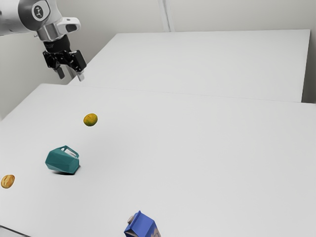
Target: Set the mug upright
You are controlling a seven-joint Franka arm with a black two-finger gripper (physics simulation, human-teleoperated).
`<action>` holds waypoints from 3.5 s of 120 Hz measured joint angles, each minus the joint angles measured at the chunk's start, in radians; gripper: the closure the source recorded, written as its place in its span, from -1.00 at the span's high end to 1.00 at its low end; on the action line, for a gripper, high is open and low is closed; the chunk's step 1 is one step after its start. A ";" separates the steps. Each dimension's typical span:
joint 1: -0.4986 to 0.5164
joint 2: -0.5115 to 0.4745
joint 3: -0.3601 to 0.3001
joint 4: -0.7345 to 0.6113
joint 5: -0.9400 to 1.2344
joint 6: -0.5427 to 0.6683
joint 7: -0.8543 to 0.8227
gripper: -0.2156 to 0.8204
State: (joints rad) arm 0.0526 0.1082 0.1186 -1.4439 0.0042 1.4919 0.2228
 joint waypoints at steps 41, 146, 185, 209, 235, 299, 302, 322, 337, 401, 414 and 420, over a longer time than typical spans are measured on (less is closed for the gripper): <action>-0.003 -0.031 0.004 -0.042 -0.003 0.003 0.004 0.58; 0.427 0.101 0.216 -0.246 -0.442 -0.020 0.453 0.58; 0.497 0.274 0.201 -0.260 -0.569 -0.023 0.641 0.58; 0.485 0.269 0.196 -0.380 -0.647 -0.021 0.713 0.58; 0.466 0.269 0.195 -0.449 -0.691 -0.017 0.766 0.58; 0.454 0.249 0.196 -0.485 -0.716 -0.010 0.840 -0.78; 0.450 0.243 0.196 -0.487 -0.716 -0.010 0.842 -0.80; 0.423 0.133 0.198 -0.547 -0.715 -0.008 0.853 -0.89; 0.378 0.066 0.199 -0.570 -0.706 0.006 0.847 -0.91; 0.232 -0.109 -0.152 -0.548 -0.185 0.324 0.550 -0.93; 0.150 -0.101 -0.174 -0.561 -0.128 0.396 0.486 -0.93; 0.108 -0.097 -0.177 -0.561 -0.113 0.422 0.461 -0.93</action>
State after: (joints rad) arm 0.1604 0.0110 -0.0588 -2.0049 -0.1091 1.9135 0.6835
